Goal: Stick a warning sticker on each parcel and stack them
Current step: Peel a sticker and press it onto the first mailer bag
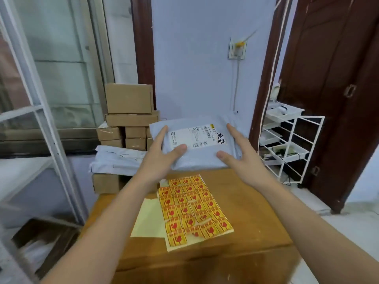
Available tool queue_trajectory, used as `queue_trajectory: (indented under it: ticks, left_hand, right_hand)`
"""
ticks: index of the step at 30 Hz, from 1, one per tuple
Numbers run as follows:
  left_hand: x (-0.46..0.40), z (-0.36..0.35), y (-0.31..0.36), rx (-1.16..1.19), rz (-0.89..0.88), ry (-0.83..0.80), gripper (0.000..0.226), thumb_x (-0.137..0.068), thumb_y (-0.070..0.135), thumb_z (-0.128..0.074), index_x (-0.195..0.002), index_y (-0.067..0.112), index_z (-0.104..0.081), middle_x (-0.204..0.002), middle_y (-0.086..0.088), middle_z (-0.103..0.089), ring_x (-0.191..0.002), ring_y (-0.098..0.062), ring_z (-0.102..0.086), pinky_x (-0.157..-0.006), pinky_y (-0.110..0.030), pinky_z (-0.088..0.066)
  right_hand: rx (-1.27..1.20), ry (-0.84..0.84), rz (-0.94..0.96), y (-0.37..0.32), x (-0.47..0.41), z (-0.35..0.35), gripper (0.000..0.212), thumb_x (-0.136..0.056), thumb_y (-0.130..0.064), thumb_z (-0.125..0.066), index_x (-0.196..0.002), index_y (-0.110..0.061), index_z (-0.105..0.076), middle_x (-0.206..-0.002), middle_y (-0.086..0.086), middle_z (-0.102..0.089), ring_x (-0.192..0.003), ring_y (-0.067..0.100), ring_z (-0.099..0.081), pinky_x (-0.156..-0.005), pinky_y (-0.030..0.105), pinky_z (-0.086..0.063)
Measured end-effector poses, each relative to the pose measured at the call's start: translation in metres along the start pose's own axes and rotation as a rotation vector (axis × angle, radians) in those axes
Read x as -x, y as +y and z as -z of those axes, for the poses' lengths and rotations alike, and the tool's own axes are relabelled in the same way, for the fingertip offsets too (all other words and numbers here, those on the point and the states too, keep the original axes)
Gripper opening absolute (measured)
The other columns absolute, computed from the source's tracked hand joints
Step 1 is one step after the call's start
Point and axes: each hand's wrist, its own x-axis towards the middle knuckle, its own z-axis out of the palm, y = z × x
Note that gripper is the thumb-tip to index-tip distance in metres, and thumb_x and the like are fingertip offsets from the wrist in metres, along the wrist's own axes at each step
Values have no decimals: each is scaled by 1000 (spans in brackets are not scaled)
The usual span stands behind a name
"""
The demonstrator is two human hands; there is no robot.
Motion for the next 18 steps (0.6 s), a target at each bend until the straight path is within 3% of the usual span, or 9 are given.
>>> queue_trajectory:
  ticks: [3,7,9,11,13,18]
  left_hand:
    - [22,-40,-24,41,35,-19,85,-91,46,-74,-160,38,-27,-144,23,-37,-131,-4,-41,-103,-28,-42]
    - [39,-88,-46,52,67,-70,82,-93,38,-74,-161,32,-28,-141,22,-36,-128,0,-38,-91,-15,-41]
    - [41,-109,-56,36,75,-99,81,-92,36,-75,-160,32,-30,-143,18,-42,-131,-6,-45,-98,-23,-47]
    - [39,-127,-65,13,90,-130,81,-92,37,-76,-159,34,-30,-149,12,-45,-133,-13,-49,-105,-34,-49]
    - [36,-144,-73,-9,116,-169,83,-91,37,-77,-159,34,-30,-152,9,-45,-133,-16,-49,-103,-33,-49]
    - [26,-181,-88,-122,163,-288,92,-88,46,-78,-161,32,-23,-160,6,-37,-140,-19,-44,-106,-34,-45]
  right_hand:
    - [11,15,-95,23,32,10,78,-91,-46,-71,-155,-46,-27,-159,-24,-28,-152,6,-19,-125,44,-20]
    - [38,49,-213,56,62,18,83,-88,-43,-74,-157,-30,-31,-158,-14,-34,-142,-1,-29,-118,27,-25]
    - [54,55,-261,76,74,22,82,-88,-41,-75,-157,-27,-32,-156,-13,-36,-139,-2,-30,-115,24,-26]
    - [48,51,-311,96,81,27,81,-89,-41,-75,-157,-27,-33,-154,-13,-37,-141,3,-33,-119,33,-29]
    - [55,39,-358,116,84,33,81,-89,-45,-73,-157,-28,-32,-157,-7,-38,-144,12,-36,-120,42,-32]
    - [120,2,-450,159,86,45,76,-94,-54,-63,-158,-29,-30,-162,-3,-33,-149,17,-29,-118,33,-26]
